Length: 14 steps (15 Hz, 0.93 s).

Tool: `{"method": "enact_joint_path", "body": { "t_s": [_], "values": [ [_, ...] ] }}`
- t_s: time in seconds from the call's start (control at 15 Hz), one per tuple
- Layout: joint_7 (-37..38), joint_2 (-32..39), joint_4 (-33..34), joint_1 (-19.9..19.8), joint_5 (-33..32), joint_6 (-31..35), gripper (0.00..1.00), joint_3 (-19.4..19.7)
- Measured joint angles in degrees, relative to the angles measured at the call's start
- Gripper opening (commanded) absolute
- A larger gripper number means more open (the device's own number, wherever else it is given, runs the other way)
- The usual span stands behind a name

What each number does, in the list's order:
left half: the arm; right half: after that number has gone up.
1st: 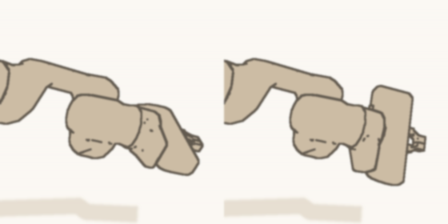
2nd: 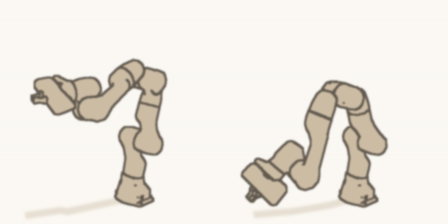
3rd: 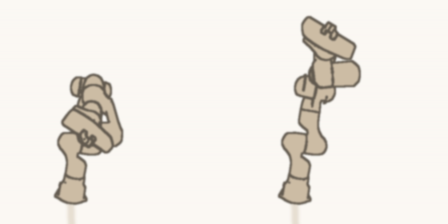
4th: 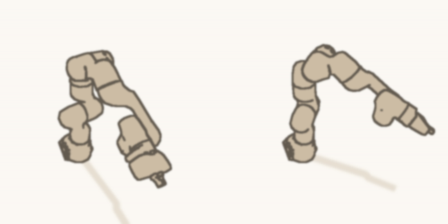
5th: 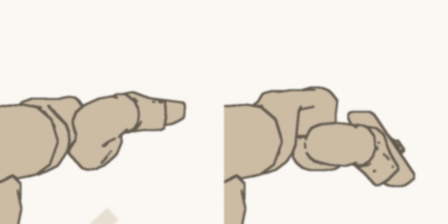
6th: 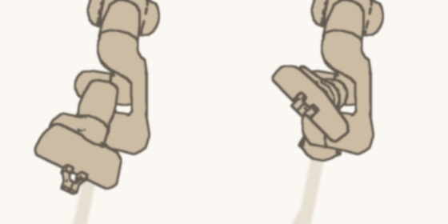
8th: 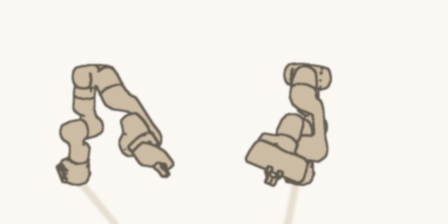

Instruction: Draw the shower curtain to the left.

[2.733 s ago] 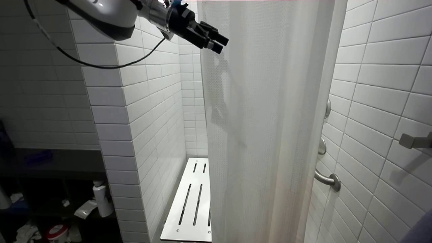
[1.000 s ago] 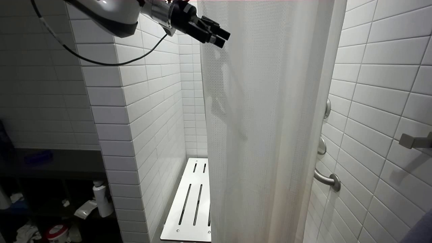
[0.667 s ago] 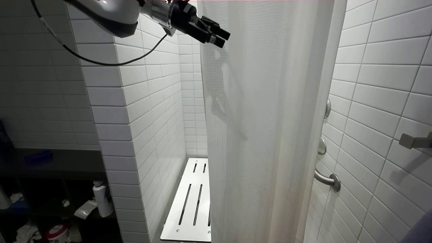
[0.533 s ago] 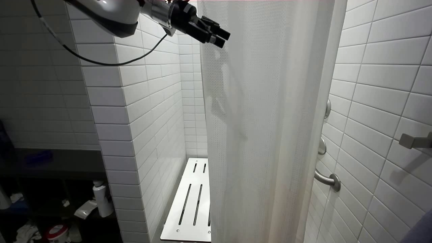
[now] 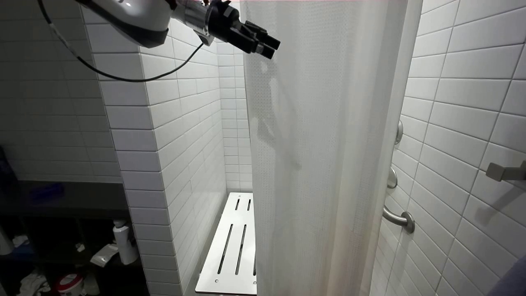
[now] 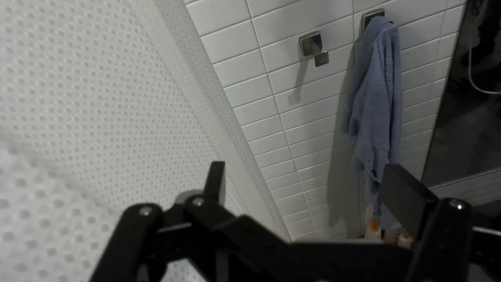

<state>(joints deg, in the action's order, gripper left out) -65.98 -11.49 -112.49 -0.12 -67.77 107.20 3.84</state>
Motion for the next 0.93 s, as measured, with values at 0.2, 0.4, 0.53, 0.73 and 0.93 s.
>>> {"method": "enact_joint_path", "body": {
  "t_s": [0.2,0.4,0.53,0.73,0.93],
  "values": [
    [-0.77,0.24,0.27,-0.54,-3.18,2.92,1.0,0.56],
    [-3.03,1.05,1.68,-1.25,-6.18,7.29,1.0,1.15],
    [-4.58,1.89,3.1,-1.55,-7.42,10.28,1.0,1.35],
    [-6.46,3.28,5.4,-1.65,-8.61,15.32,1.0,1.42],
    [-8.71,4.97,7.98,-1.63,-8.77,20.4,1.0,1.3]
  ]
}}
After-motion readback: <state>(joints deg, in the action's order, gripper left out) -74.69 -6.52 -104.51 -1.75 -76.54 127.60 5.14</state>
